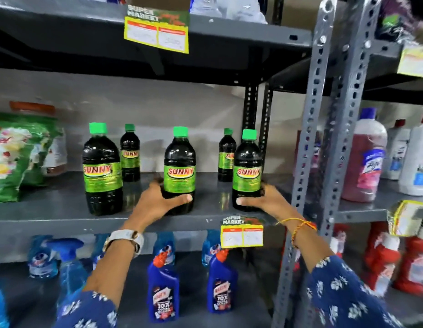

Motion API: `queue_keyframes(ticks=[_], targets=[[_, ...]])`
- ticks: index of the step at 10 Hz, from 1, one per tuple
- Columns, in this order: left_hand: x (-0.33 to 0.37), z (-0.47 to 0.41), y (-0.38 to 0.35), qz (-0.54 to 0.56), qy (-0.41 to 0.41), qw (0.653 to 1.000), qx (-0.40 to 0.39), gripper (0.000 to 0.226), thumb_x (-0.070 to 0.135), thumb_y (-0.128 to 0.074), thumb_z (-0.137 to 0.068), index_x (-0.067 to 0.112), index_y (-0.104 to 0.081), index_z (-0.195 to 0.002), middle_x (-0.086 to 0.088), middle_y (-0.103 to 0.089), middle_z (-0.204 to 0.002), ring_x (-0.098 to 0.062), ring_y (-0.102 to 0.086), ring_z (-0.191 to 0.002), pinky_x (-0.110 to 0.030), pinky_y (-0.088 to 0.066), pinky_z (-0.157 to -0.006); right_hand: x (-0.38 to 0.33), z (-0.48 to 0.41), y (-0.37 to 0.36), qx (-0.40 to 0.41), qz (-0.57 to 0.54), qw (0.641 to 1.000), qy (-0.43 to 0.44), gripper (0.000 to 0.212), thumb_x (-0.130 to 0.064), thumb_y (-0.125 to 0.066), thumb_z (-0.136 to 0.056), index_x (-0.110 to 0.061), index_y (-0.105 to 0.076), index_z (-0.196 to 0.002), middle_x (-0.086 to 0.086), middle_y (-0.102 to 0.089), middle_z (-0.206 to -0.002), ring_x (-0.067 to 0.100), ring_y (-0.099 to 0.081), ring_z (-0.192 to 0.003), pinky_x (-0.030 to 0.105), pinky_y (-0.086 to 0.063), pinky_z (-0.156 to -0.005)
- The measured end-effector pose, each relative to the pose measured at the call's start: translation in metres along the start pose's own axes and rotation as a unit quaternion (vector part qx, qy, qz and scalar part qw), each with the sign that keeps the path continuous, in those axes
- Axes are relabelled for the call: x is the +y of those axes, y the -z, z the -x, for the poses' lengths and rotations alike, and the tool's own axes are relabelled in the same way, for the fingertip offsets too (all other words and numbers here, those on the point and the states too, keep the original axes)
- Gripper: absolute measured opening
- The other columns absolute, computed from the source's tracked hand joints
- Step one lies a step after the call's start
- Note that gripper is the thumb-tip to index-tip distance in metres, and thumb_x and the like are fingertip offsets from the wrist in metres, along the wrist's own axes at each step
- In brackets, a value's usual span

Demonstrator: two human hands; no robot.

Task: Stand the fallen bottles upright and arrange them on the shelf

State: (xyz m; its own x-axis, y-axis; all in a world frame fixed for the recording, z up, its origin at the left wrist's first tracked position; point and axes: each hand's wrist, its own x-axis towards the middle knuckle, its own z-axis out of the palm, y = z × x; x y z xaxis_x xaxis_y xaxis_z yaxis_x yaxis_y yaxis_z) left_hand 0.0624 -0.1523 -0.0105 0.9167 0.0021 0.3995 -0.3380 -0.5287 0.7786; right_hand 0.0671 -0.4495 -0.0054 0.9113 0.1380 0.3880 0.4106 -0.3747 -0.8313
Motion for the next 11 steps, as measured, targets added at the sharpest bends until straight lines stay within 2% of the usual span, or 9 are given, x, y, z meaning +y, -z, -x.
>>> queue_keyframes(ticks=[1, 2, 3, 4, 5, 7, 9, 10, 11], targets=[[0.003, 0.003, 0.0, 0.003, -0.041, 0.999, -0.003, 0.067, 0.059, -0.075, -0.053, 0.028, -0.06, -0.11, 0.006, -0.066, -0.102, -0.01, -0.058, -0.091, -0.025, -0.04, -0.078, 0.004, -0.001, 0.0, 0.007, 0.016, 1.0, 0.006, 0.037, -0.042, -0.086, -0.049, -0.037, -0.07, -0.083, -0.014, -0.073, -0.091, 0.003, -0.068, -0.088, 0.022, -0.051, -0.081], [0.004, 0.003, -0.001, -0.014, -0.068, 0.998, 0.005, 0.051, 0.051, -0.076, -0.064, 0.032, -0.061, -0.108, 0.009, -0.065, -0.099, -0.009, -0.058, -0.091, -0.025, -0.04, -0.079, 0.004, -0.001, -0.001, 0.016, 0.042, 0.999, 0.01, 0.052, -0.058, -0.082, -0.041, -0.038, -0.069, -0.087, -0.006, -0.073, -0.098, 0.009, -0.067, -0.093, 0.032, -0.049, -0.088], [0.003, 0.001, -0.004, -0.035, -0.078, 0.996, 0.029, 0.047, 0.049, -0.075, -0.068, 0.031, -0.061, -0.109, 0.011, -0.063, -0.097, -0.007, -0.055, -0.089, -0.023, -0.038, -0.077, 0.002, -0.001, -0.001, 0.007, 0.051, 0.999, 0.016, 0.049, -0.056, -0.082, -0.045, -0.038, -0.069, -0.089, -0.007, -0.073, -0.1, 0.008, -0.067, -0.095, 0.033, -0.049, -0.091], [0.003, 0.001, -0.005, -0.047, -0.082, 0.995, 0.041, 0.047, 0.051, -0.074, -0.068, 0.031, -0.06, -0.108, 0.011, -0.061, -0.095, -0.007, -0.053, -0.086, -0.022, -0.037, -0.075, 0.0, 0.001, -0.001, 0.008, 0.058, 0.998, 0.009, 0.042, -0.053, -0.082, -0.048, -0.04, -0.069, -0.086, -0.011, -0.073, -0.096, 0.003, -0.066, -0.091, 0.026, -0.049, -0.086], [0.001, 0.002, -0.005, -0.057, -0.08, 0.994, 0.048, 0.046, 0.054, -0.073, -0.067, 0.032, -0.06, -0.106, 0.011, -0.062, -0.094, -0.007, -0.053, -0.085, -0.023, -0.038, -0.076, 0.0, 0.002, -0.001, 0.01, 0.059, 0.998, 0.007, 0.029, -0.043, -0.084, -0.055, -0.044, -0.067, -0.079, -0.023, -0.07, -0.084, -0.009, -0.064, -0.081, 0.01, -0.045, -0.071], [0.0, 0.001, -0.006, -0.054, -0.047, 0.996, 0.046, 0.059, 0.059, -0.073, -0.063, 0.024, -0.058, -0.108, 0.007, -0.063, -0.097, -0.01, -0.055, -0.086, -0.024, -0.039, -0.072, -0.001, 0.003, -0.001, 0.015, 0.046, 0.999, 0.009, 0.031, -0.039, -0.084, -0.058, -0.04, -0.067, -0.084, -0.02, -0.071, -0.087, -0.005, -0.066, -0.084, 0.01, -0.045, -0.071], [0.003, 0.007, -0.007, -0.044, -0.034, 0.997, 0.054, 0.071, 0.06, -0.072, -0.062, 0.017, -0.051, -0.115, 0.006, -0.059, -0.097, -0.011, -0.052, -0.087, -0.024, -0.038, -0.074, -0.007, 0.008, 0.0, 0.0, 0.05, 0.999, 0.014, 0.037, -0.052, -0.08, -0.053, -0.042, -0.065, -0.085, -0.026, -0.069, -0.083, -0.011, -0.063, -0.08, 0.004, -0.044, -0.064], [0.003, 0.016, -0.004, 0.002, -0.061, 0.994, 0.088, 0.078, 0.059, -0.069, -0.065, 0.015, -0.044, -0.124, 0.002, -0.06, -0.11, -0.013, -0.055, -0.098, -0.027, -0.042, -0.082, -0.006, 0.013, -0.003, 0.07, 0.033, 0.997, 0.029, 0.056, -0.063, -0.07, -0.056, -0.036, -0.06, -0.104, -0.016, -0.068, -0.101, -0.002, -0.063, -0.093, 0.016, -0.047, -0.083], [-0.001, 0.031, -0.003, 0.131, -0.07, 0.982, 0.113, 0.078, 0.062, -0.059, -0.069, 0.015, -0.043, -0.129, -0.003, -0.055, -0.13, -0.014, -0.053, -0.114, -0.032, -0.043, -0.097, -0.006, 0.029, -0.019, 0.257, -0.032, 0.965, 0.043, 0.069, -0.059, -0.066, -0.068, -0.018, -0.052, -0.122, -0.006, -0.061, -0.115, 0.006, -0.058, -0.106, 0.022, -0.045, -0.093]])
